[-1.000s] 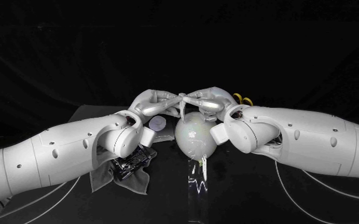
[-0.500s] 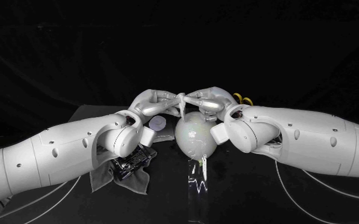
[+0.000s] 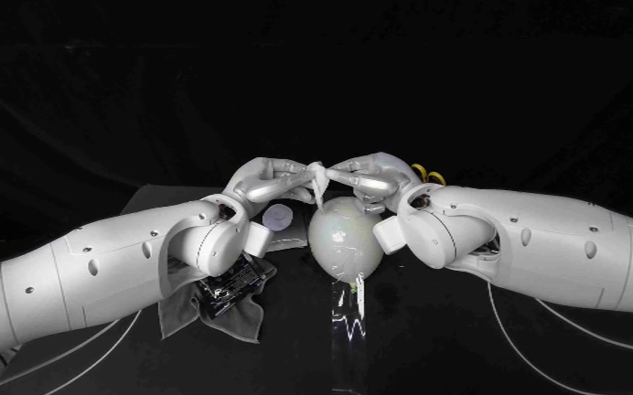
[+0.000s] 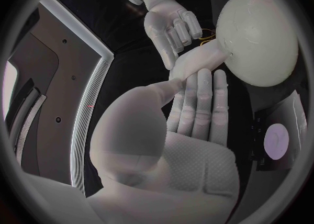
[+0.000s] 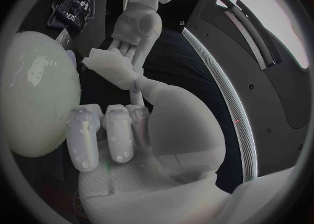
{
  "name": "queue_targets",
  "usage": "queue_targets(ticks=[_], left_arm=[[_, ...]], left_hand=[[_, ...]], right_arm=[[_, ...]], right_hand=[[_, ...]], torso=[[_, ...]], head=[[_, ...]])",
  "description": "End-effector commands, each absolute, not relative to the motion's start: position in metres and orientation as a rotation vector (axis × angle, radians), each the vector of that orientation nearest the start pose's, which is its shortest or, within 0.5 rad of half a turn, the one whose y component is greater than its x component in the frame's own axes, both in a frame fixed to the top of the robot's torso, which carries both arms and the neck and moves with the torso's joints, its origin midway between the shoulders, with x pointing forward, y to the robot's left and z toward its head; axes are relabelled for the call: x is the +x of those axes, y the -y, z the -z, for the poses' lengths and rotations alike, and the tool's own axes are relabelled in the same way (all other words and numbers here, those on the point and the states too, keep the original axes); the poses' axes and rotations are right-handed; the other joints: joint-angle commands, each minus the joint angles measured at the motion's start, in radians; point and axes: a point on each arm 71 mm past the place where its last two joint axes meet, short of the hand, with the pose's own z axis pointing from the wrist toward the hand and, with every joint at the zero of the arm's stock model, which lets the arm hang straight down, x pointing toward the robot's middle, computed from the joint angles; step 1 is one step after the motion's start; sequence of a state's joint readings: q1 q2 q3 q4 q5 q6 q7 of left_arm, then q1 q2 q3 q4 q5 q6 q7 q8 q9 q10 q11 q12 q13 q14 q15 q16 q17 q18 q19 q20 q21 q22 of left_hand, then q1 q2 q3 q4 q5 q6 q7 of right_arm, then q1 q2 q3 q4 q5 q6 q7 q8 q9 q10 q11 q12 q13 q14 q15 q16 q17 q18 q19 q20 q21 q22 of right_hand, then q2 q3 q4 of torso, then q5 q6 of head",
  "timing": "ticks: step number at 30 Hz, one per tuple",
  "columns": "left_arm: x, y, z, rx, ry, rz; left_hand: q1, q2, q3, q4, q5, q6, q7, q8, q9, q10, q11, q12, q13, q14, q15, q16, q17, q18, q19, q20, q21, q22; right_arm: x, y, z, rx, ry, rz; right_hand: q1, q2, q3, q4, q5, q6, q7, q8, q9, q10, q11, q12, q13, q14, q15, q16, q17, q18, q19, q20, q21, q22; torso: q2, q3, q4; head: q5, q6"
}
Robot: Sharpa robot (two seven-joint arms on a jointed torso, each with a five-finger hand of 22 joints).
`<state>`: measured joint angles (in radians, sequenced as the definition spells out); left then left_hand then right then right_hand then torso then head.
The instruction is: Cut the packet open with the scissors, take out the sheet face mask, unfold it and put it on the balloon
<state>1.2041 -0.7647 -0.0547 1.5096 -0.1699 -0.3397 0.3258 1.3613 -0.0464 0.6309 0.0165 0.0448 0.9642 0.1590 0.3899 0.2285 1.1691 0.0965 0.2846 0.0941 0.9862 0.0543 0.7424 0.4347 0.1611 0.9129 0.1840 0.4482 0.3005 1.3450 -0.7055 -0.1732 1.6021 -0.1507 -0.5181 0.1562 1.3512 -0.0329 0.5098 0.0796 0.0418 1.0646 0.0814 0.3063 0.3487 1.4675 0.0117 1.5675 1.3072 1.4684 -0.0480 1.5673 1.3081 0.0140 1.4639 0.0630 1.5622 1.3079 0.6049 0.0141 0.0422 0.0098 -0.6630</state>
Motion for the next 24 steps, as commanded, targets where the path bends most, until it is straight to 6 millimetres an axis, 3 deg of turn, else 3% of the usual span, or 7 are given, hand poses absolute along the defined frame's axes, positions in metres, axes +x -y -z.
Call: queue_targets(ticks=[1,17,22,24], left_arm=[[0.4895,-0.1715,0.1808,-0.964,-1.526,1.542],[0.4885,-0.1702,0.1817,-0.971,-1.555,1.565],[0.4883,-0.1695,0.182,-0.974,-1.563,1.568],[0.4883,-0.1694,0.1823,-0.978,-1.567,1.567]], left_hand=[[-0.012,0.001,0.008,0.0,0.003,0.004,0.001,0.006,0.009,0.009,0.001,-0.005,-0.001,-0.001,-0.002,0.005,-0.001,-0.007,-0.012,0.0,0.006,0.004],[-0.025,-0.007,0.008,-0.006,0.003,0.001,0.001,0.012,0.012,0.007,0.002,-0.009,-0.004,-0.009,0.0,0.005,-0.007,-0.011,-0.034,0.001,0.023,0.02],[-0.037,-0.027,-0.012,-0.012,0.003,-0.001,0.001,0.017,0.015,0.004,0.003,-0.011,-0.005,-0.014,0.003,0.007,-0.009,-0.014,-0.045,0.005,0.027,0.025],[-0.052,-0.049,-0.031,-0.011,0.002,-0.003,0.002,0.018,0.016,0.001,0.005,-0.011,-0.005,-0.017,0.005,0.008,-0.009,-0.015,-0.051,0.008,0.025,0.024]], right_arm=[[0.4771,0.1287,0.1622,0.919,-1.662,-1.351],[0.4776,0.1302,0.1622,0.917,-1.658,-1.347],[0.4775,0.13,0.1621,0.917,-1.658,-1.347],[0.4774,0.1298,0.1621,0.916,-1.658,-1.348]], right_hand=[[-0.002,0.007,0.024,-0.019,0.007,0.004,-0.001,0.027,0.064,0.103,-0.007,0.003,0.264,0.102,-0.006,0.003,0.263,-0.013,0.105,-0.006,0.006,0.262],[-0.003,0.006,0.026,-0.021,0.007,0.003,-0.001,0.029,0.066,0.103,-0.007,0.003,0.264,0.102,-0.006,0.003,0.263,-0.013,0.105,-0.006,0.006,0.262],[-0.003,0.006,0.026,-0.021,0.007,0.003,-0.001,0.029,0.066,0.103,-0.007,0.003,0.264,0.102,-0.006,0.003,0.263,-0.013,0.105,-0.006,0.006,0.262],[-0.003,0.006,0.026,-0.021,0.007,0.003,-0.001,0.029,0.066,0.103,-0.007,0.003,0.264,0.102,-0.006,0.003,0.263,-0.013,0.105,-0.006,0.006,0.262]], torso=[[0.0,0.0003,0.0001],[0.0,0.0003,0.0],[0.0,0.0002,-0.0003],[0.0,0.0001,-0.0003]], head=[[0.0,0.0],[0.0,-0.002],[-0.001,-0.001],[-0.001,-0.001]])
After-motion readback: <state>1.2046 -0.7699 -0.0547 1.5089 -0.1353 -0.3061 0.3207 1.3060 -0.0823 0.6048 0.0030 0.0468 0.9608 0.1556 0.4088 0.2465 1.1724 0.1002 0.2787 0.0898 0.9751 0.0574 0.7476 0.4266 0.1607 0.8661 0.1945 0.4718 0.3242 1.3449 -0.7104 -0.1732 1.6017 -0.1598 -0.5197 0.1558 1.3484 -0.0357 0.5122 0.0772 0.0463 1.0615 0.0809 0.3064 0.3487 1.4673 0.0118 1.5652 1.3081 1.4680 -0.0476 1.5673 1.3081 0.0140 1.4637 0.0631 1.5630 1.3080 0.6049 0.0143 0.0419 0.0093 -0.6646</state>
